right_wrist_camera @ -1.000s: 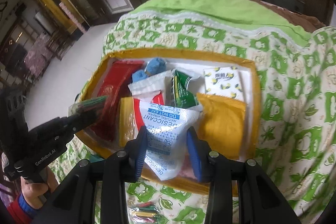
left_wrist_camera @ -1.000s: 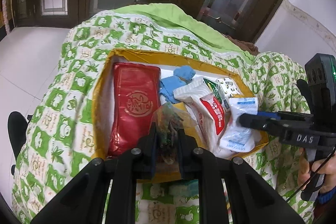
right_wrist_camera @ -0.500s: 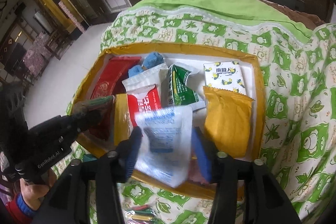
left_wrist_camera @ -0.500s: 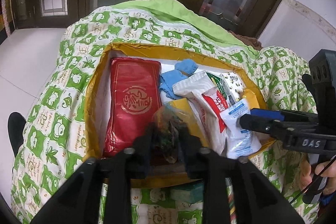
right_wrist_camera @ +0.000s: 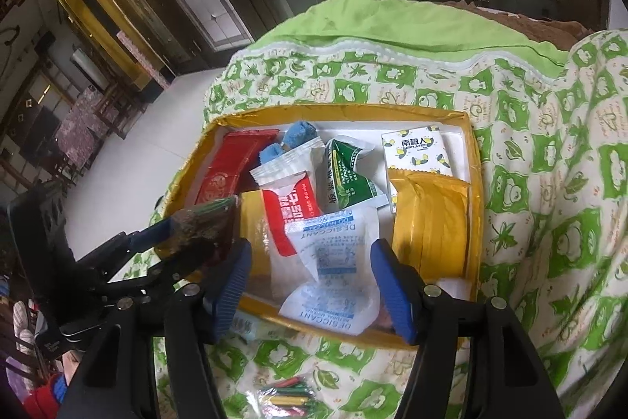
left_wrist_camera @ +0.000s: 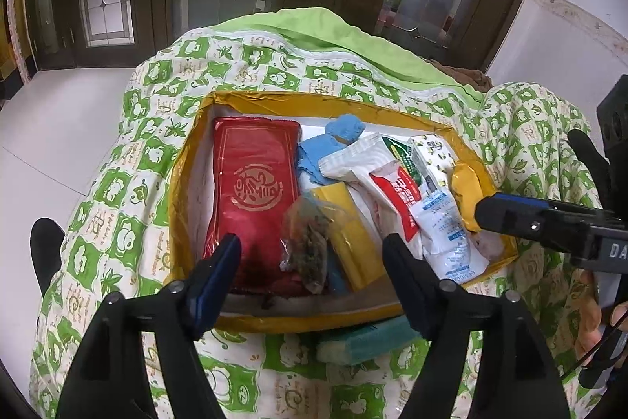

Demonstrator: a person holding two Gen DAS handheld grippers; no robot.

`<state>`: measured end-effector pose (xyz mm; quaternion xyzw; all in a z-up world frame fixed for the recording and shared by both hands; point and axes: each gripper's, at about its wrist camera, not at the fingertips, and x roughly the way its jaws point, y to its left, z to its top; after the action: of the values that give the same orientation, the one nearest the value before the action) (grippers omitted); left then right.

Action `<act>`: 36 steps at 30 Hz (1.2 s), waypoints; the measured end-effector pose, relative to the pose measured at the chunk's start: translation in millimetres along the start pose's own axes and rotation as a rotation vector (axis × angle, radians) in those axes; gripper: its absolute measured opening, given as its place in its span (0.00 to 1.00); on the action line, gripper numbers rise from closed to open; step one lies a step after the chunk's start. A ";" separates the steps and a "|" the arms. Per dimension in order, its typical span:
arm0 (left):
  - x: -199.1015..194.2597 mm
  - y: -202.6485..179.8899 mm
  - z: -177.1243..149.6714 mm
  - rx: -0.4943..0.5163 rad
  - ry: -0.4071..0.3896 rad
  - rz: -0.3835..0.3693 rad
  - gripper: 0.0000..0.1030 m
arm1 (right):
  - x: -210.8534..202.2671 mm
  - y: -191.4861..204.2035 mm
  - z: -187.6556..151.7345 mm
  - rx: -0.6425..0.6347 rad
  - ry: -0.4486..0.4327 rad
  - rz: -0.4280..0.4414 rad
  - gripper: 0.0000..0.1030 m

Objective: Organize soft objects
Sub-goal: 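Lower the sachet into the tray with the right gripper while the left lowers the stick bag, then open both grippers to release the sachet and stick bag, then withdraw, then grasp the teal tissue pack with the left gripper while the right grips the colored sticks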

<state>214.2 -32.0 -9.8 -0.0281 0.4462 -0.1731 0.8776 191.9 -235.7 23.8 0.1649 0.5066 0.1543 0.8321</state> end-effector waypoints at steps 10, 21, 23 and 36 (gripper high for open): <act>-37.7 -3.0 -16.7 -0.021 -0.036 -0.029 0.82 | -24.3 9.2 -40.5 0.035 -0.007 0.051 0.74; -47.4 -2.7 -46.9 -0.037 -0.011 -0.036 0.82 | -5.8 29.5 -102.5 0.004 0.145 0.031 0.74; -43.9 -4.3 -50.1 -0.033 0.004 -0.036 0.82 | -0.9 32.2 -109.9 -0.007 0.168 0.018 0.74; -8.8 -29.7 -62.8 0.097 0.098 -0.047 0.84 | 32.7 44.1 -122.7 -0.064 0.244 -0.027 0.74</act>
<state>151.4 -50.4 -34.6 0.0124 0.4788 -0.2163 0.8508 92.6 -167.8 -36.1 0.1116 0.6012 0.1780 0.7710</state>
